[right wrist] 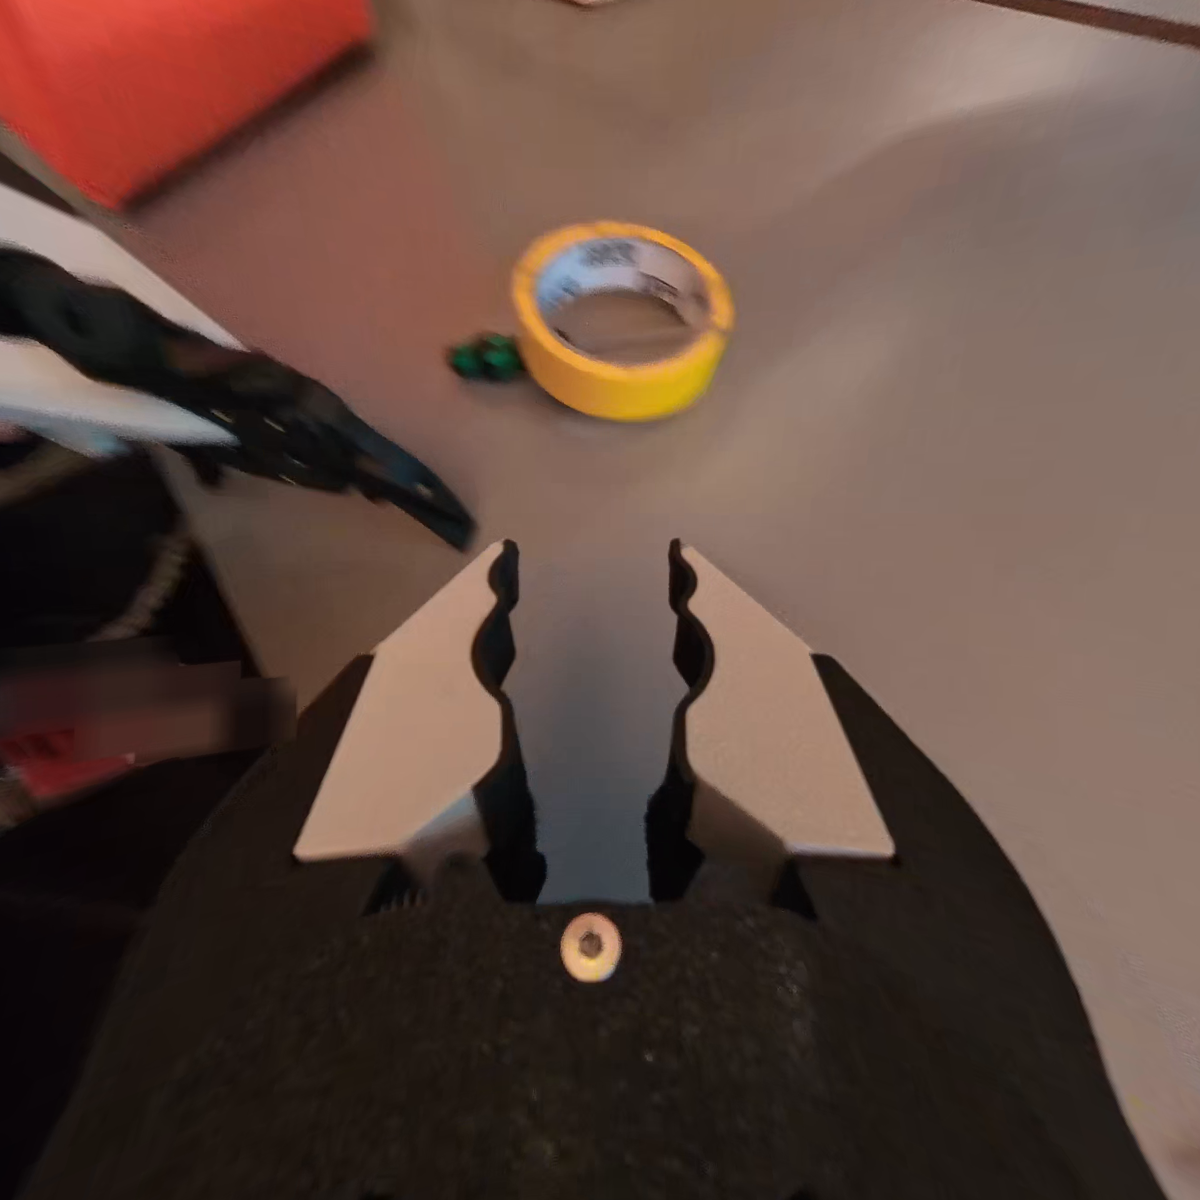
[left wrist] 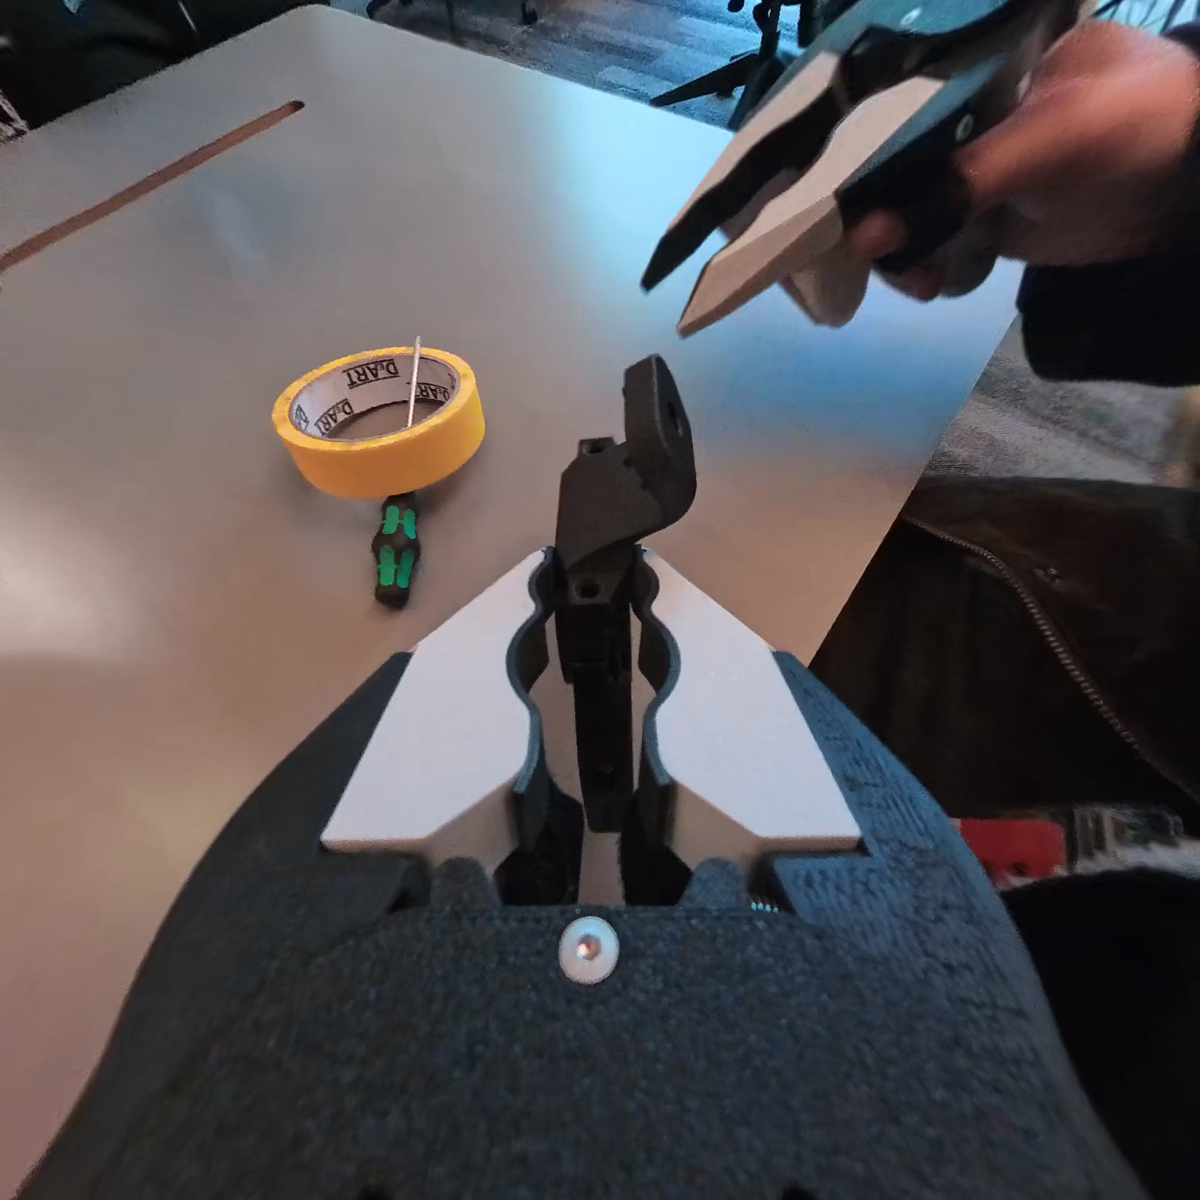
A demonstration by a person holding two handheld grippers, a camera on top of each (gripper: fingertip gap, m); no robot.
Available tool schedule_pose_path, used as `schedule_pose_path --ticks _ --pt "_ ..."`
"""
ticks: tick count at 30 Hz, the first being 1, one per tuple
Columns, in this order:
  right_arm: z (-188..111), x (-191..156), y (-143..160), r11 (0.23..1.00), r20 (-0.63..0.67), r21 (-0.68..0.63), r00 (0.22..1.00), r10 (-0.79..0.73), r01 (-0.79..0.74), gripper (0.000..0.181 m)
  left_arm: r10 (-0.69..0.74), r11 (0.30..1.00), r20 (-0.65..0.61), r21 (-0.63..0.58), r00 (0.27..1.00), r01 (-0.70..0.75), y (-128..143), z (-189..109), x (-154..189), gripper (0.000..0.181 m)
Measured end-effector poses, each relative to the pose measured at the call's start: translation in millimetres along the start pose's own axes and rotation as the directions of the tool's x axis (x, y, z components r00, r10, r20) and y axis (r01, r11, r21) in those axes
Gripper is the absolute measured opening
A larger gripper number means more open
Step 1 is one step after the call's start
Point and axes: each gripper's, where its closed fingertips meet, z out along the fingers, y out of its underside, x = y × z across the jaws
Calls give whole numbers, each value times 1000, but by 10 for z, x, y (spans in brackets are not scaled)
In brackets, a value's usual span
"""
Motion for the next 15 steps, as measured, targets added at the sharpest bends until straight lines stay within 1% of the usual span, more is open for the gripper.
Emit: schedule_pose_path --ticks 1,2,5,7,8,9,11,13,14,15 --pt "81 -153 -61 999 66 19 997 29 -30 44 7 1000 10 7 1000 -7 -10 -46 -11 22" --pt "126 -253 -88 999 97 16 995 39 -41 43 7 1000 14 17 1000 -7 -22 -98 -21 22" --pt "162 -488 -115 1000 137 3 991 1 -1 40 -20 998 15 54 1000 20 -74 -280 -110 22" --pt "208 -635 -117 1000 170 -5 985 -19 20 41 -57 995 25 85 998 55 -127 -472 -236 22" --pt "257 -758 -111 999 220 -17 975 -23 27 42 -81 991 25 106 996 78 -158 -606 -297 22" --pt "328 -886 -78 997 267 -41 962 -49 62 42 -97 988 41 125 994 91 -173 -761 -370 22" --pt "520 -1081 14 970 322 -78 927 -193 229 41 -115 985 95 142 989 101 -120 -1063 -525 22" --pt "746 -1211 -34 923 345 -50 874 -343 382 40 -146 981 143 147 979 125 -2 -1312 -657 22" --pt "853 -1261 -98 906 360 -24 849 -386 422 37 -170 977 167 159 971 144 60 -1407 -717 22" --pt "963 -1296 -165 902 378 1 835 -400 432 29 -199 971 179 172 963 168 126 -1472 -760 22"
